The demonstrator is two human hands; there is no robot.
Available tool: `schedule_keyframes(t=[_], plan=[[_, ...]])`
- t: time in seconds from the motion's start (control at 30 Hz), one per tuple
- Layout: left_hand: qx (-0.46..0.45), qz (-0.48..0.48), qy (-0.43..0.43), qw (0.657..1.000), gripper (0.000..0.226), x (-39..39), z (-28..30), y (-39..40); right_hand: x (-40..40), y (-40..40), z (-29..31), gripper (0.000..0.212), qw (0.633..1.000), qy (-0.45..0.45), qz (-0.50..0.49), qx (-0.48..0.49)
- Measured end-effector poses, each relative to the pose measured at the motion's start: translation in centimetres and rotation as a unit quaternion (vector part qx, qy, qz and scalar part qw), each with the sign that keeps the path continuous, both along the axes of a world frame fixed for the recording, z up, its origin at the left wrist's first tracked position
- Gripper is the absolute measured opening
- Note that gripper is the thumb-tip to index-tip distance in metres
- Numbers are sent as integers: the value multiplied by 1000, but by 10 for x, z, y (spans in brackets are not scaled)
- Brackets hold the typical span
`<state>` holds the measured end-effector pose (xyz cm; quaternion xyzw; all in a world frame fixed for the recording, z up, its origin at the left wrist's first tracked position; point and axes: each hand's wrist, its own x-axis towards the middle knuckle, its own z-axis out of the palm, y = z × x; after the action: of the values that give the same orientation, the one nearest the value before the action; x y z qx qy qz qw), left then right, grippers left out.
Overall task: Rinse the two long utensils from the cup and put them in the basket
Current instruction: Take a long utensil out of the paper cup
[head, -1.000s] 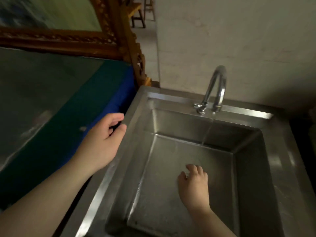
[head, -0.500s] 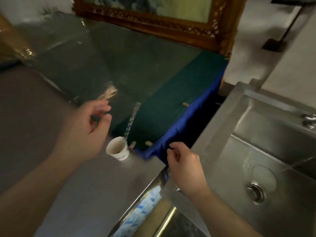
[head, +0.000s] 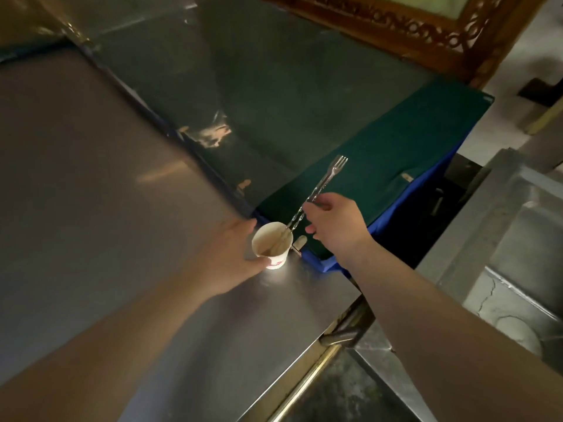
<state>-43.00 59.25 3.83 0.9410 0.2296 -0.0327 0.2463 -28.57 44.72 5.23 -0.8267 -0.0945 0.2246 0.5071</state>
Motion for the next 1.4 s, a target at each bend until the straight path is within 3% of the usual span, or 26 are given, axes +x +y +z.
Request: schedule_keyframes(t=[0.17,0.27,0.4,0.67,1.13,1.3,1.4], plan=[[4,-56,-45,997,45,4,-5,10,-1,8,-8,20,1000,19,0,-3],[-6,-70,-57,996,38,3,-6,13,-1,8,-9,21,1000,13,-3,-10],[19,-77,-65,995,39,4,-8,17,-1,6,-10,21,1000,-5,5,-14],[12,-78,-64,995,37,6,-12,20,-1,-1,-7,24,999,42,-28,10],[-6,-72,-59,996,39,3,-10,19,-8,-18,-2,18,970,142,-141,138],[-15,-10,-31,999,51,-7,-9,18,-10,-28,2,20,962,142,-163,168],[-42,36,-67,996,46,-12,-5,12,-10,-36,7,20,956,145,-176,185]])
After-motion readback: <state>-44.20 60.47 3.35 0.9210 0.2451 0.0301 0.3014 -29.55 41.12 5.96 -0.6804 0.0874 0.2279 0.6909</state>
